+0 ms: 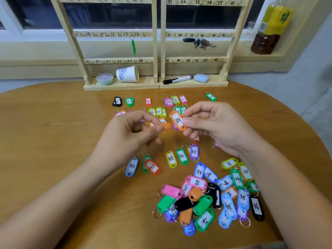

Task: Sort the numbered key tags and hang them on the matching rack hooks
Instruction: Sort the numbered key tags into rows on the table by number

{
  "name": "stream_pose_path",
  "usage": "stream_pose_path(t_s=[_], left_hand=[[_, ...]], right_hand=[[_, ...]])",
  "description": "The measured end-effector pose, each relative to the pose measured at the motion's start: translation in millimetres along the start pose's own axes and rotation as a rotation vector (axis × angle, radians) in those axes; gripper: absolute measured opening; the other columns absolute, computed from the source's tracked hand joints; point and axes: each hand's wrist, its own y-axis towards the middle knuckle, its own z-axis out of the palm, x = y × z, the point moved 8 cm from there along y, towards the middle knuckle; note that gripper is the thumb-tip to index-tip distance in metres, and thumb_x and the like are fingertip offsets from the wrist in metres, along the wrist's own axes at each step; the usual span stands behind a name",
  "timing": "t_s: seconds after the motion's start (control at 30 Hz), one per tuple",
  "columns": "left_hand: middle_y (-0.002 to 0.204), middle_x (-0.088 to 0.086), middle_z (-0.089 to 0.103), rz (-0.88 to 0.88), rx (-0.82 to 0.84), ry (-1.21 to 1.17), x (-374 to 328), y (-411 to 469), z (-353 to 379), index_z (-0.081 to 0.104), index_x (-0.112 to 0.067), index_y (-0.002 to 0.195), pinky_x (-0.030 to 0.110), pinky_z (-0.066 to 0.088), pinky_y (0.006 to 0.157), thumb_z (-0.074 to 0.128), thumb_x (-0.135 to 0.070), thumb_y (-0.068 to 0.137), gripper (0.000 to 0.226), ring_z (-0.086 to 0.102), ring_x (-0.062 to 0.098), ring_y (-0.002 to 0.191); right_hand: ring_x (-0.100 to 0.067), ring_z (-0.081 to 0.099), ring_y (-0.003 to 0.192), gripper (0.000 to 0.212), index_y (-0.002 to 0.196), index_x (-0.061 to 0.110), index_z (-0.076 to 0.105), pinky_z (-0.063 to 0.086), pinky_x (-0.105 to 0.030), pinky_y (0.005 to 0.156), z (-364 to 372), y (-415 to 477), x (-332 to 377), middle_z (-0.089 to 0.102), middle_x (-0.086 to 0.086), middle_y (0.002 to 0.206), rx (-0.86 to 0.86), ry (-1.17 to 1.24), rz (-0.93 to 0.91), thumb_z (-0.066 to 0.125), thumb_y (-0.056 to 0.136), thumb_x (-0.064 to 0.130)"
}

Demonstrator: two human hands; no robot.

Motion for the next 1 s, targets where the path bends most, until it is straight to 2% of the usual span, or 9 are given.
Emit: stream_pose_path(t_s=[0.1,0.23,0.37,0.4,0.5,0.6,0.67,0.83,1.0], left_hand=[[0.083,0.004,0.081,-0.002,-0.04,-0.03,9.0,0.9,-5.7,0.077,-0.014,0.098,0.028,0.059,0.078,0.079,-0.013,0.093,0.006,0.077,0.018,0.077],[0.086,0.002,0.08,0.004,-0.056,-0.061,18.4,-2.5,-8.0,0.078,-0.012,0.098,0.02,0.056,0.072,0.073,-0.004,0.096,0.01,0.076,0.017,0.082],[0.09,0.003,0.079,0.052,-0.089,-0.014,19.2,-4.2,-10.3,0.077,-0.017,0.094,0.05,0.056,0.071,0.081,-0.011,0.093,0.008,0.07,0.045,0.084],[0.091,0.005,0.079,0.045,-0.101,-0.044,20.9,-4.5,-10.8,0.076,-0.017,0.095,0.053,0.057,0.072,0.083,-0.008,0.091,0.012,0.07,0.047,0.085],[0.092,0.003,0.08,0.026,-0.087,-0.096,24.1,-3.9,-9.5,0.076,-0.014,0.099,0.038,0.057,0.073,0.082,0.004,0.087,0.022,0.075,0.031,0.085],[0.099,-0.005,0.08,0.032,-0.028,-0.083,22.0,-3.3,-4.6,0.075,-0.015,0.105,0.019,0.053,0.068,0.083,0.006,0.085,0.03,0.069,0.012,0.08],[0.101,-0.006,0.08,0.023,-0.032,-0.056,22.8,-3.2,-5.0,0.076,-0.018,0.106,0.019,0.053,0.066,0.083,0.005,0.086,0.031,0.068,0.009,0.079],[0.108,-0.006,0.079,0.019,-0.08,-0.012,26.0,-2.7,-9.5,0.076,-0.024,0.11,0.03,0.057,0.07,0.083,0.0,0.088,0.034,0.069,0.01,0.081],[0.102,0.004,0.077,0.002,-0.078,-0.008,31.6,-2.0,-6.4,0.075,-0.032,0.119,0.025,0.055,0.074,0.084,-0.002,0.088,0.044,0.069,0.012,0.082]], right_hand=[[-0.024,0.076,0.072,0.015,0.101,0.001,0.073,0.059,-0.024,0.062,1.3,6.0,-3.1,0.074,-0.014,0.079,-0.069,0.063,-0.035,0.078,0.087,0.002],[-0.024,0.076,0.072,0.024,0.102,0.002,0.072,0.058,-0.023,0.062,2.9,5.2,-16.7,0.075,-0.015,0.079,-0.116,0.084,-0.044,0.08,0.081,0.009],[-0.028,0.076,0.074,0.021,0.103,0.002,0.072,0.058,-0.024,0.062,3.4,1.3,-24.0,0.077,-0.017,0.081,-0.125,0.052,-0.046,0.08,0.085,0.009],[-0.03,0.076,0.075,0.023,0.103,0.003,0.072,0.059,-0.025,0.063,4.2,0.3,-24.4,0.077,-0.017,0.082,-0.123,0.049,-0.04,0.081,0.084,0.012],[-0.033,0.078,0.078,0.027,0.104,0.003,0.072,0.06,-0.027,0.064,5.0,0.0,-26.0,0.077,-0.019,0.084,-0.119,0.066,-0.024,0.082,0.081,0.013],[-0.035,0.079,0.08,0.025,0.106,0.003,0.071,0.061,-0.03,0.066,3.1,-0.1,-26.4,0.077,-0.02,0.086,-0.134,0.068,-0.026,0.081,0.084,0.008],[-0.035,0.078,0.081,0.021,0.107,0.006,0.071,0.061,-0.033,0.068,-5.9,-0.4,-23.2,0.078,-0.018,0.086,-0.195,0.027,-0.062,0.08,0.088,0.004],[-0.016,0.073,0.076,0.018,0.104,0.017,0.077,0.051,-0.023,0.059,-59.3,-1.9,-13.4,0.08,-0.007,0.085,-0.449,-0.199,-0.116,0.084,0.09,0.01],[-0.008,0.065,0.068,0.014,0.096,0.018,0.079,0.043,-0.026,0.058,-89.4,-7.8,-27.3,0.079,-0.003,0.078,-0.475,-0.264,0.016,0.087,0.086,0.013]])
